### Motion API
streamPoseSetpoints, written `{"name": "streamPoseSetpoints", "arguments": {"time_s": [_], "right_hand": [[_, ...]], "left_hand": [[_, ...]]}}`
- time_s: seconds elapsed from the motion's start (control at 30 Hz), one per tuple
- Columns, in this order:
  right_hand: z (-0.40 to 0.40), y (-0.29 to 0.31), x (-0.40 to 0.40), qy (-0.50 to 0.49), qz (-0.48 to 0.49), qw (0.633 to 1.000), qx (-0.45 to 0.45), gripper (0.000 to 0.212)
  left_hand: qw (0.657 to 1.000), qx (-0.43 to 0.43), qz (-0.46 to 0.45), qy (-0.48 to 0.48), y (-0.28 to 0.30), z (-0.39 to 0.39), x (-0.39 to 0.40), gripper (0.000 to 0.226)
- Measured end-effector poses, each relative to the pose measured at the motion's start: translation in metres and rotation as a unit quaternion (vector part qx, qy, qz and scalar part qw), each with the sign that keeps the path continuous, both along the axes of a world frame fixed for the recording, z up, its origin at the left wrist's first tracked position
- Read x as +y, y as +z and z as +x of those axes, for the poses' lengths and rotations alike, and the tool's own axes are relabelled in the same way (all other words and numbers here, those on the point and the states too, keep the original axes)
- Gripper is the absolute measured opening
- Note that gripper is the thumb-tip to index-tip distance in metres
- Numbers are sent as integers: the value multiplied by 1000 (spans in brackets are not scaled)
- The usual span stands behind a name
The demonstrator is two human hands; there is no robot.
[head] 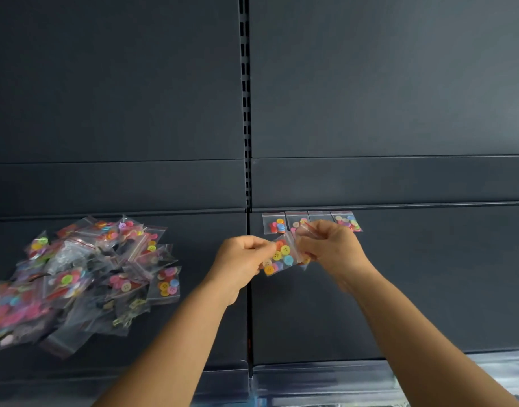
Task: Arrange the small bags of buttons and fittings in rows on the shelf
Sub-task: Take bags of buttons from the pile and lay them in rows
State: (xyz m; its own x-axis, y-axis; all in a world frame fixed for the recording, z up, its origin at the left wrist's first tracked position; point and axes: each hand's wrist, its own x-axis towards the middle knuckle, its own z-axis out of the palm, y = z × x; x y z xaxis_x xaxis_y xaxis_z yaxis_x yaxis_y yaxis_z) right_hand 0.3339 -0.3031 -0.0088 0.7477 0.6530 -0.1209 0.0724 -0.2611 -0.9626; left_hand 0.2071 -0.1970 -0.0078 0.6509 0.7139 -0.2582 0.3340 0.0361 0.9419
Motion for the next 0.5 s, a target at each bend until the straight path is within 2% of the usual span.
{"name": "streamPoseSetpoints", "arguments": {"time_s": [0.17,0.3,0.37,0.4,0.47,0.5], "right_hand": [[16,-4,-1,16,-23,999,17,7],[22,-6,-1,63,-104,992,-34,8],[22,-10,0,82,-149,980,-104,10],[22,-12,0,79,-166,970,-156,19],[21,-16,-2,63,-189,945,-260,38],[20,-16,-5,56,-191,934,-295,41]], "left_hand": [[999,20,-20,22,-7,6,4,5],[999,25,-7,40,-17,12,1,9],[992,77,98,26,-21,11,1,14],[977,120,176,9,-23,10,1,18],[928,187,321,-20,-26,6,2,26],[908,188,374,-33,-27,4,3,29]]}}
